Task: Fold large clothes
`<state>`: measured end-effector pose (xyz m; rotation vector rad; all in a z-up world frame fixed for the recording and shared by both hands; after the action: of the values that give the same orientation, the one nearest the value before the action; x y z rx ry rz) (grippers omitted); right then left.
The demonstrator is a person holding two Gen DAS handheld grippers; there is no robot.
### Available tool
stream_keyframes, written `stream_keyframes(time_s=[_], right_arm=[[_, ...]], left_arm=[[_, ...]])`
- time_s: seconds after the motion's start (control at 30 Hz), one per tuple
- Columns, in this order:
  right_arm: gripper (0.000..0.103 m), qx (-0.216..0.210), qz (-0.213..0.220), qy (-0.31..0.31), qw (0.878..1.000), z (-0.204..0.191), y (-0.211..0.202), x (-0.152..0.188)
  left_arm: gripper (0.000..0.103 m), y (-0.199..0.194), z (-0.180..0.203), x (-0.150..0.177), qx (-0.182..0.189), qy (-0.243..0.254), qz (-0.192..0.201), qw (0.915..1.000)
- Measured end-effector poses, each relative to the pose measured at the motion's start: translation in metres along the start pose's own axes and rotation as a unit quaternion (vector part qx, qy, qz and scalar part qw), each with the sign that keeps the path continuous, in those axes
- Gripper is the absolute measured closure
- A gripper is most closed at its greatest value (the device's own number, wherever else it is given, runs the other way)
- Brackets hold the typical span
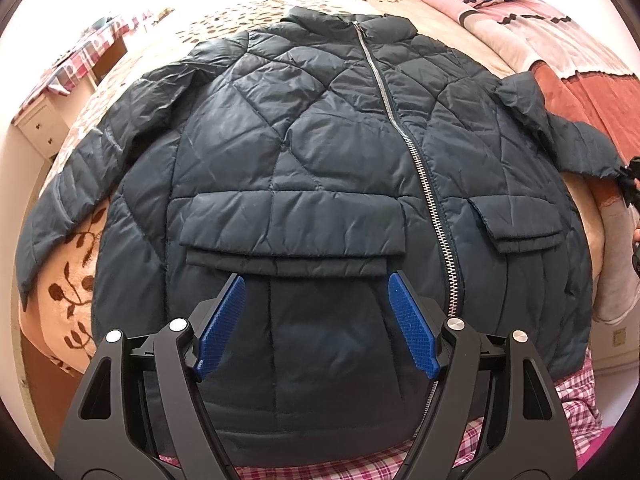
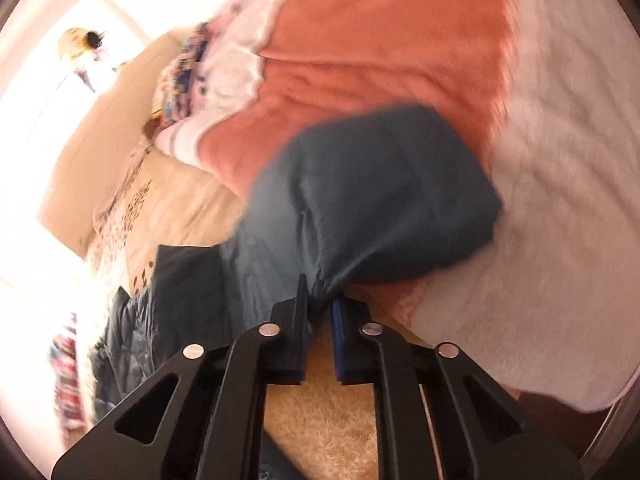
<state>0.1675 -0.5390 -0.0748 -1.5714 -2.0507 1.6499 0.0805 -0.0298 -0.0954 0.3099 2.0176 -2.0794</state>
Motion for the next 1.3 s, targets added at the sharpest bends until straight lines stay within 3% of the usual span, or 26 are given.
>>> stream_keyframes(time_s=[0.1, 0.17, 0.23, 0.37, 0.57, 0.63, 0.7, 0.73, 0.8, 1.03, 1.3], right_arm=[[0.095, 0.002, 0.046, -0.077, 0.996, -0.040, -0.024, -0.010], [0.095, -0.002, 0.076, -0.152, 0.986, -0.084, -0.042, -0.012], [0.095, -0.014, 0.099, -0.220, 0.970, -0.128, -0.057, -0.005], [0.095, -0.075, 0.121, -0.367, 0.919, -0.239, -0.084, 0.039], [0.095, -0.153, 0.059, -0.507, 0.846, -0.357, -0.074, 0.156], [0.095, -0.152, 0.029, -0.547, 0.823, -0.377, -0.054, 0.205], [0.093, -0.138, -0.013, -0.570, 0.810, -0.385, -0.027, 0.243], [0.087, -0.128, -0.051, -0.577, 0.805, -0.383, -0.008, 0.263], [0.039, -0.105, -0.092, -0.576, 0.805, -0.379, 0.016, 0.282], [0.036, -0.138, -0.134, -0.531, 0.826, -0.361, 0.007, 0.277], [0.036, -0.148, -0.165, -0.449, 0.866, -0.292, -0.005, 0.264]], left_arm=[[0.029, 0.002, -0.001, 0.000, 0.006, -0.002, 0.001, 1.0000], [0.029, 0.003, -0.003, 0.000, 0.011, -0.006, 0.005, 0.9999], [0.029, 0.002, -0.007, -0.001, 0.017, -0.013, 0.009, 0.9997], [0.029, 0.002, -0.018, -0.001, 0.029, -0.031, 0.017, 0.9990], [0.029, -0.003, -0.044, -0.001, 0.033, -0.058, 0.032, 0.9973], [0.029, -0.003, -0.055, 0.000, 0.033, -0.071, 0.032, 0.9964], [0.029, -0.002, -0.066, 0.002, 0.033, -0.083, 0.031, 0.9955], [0.029, -0.001, -0.070, 0.003, 0.032, -0.088, 0.030, 0.9951], [0.029, 0.001, -0.078, 0.006, 0.030, -0.096, 0.027, 0.9946], [0.029, 0.002, -0.092, -0.003, 0.026, -0.097, 0.035, 0.9944], [0.028, -0.016, -0.085, -0.096, 0.035, -0.074, 0.089, 0.9926]])
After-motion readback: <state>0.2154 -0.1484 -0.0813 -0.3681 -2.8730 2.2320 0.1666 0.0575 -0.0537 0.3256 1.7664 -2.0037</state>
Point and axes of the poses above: each gripper's, at about its wrist camera, not at the fingertips, and y roughly the way its jaws point, z to its right, x to its underside, the point moved 10 cm from there along y, roughly the way its jaws point, and after that the axes turned 8 degrees about -z, right-handed, at the moved point
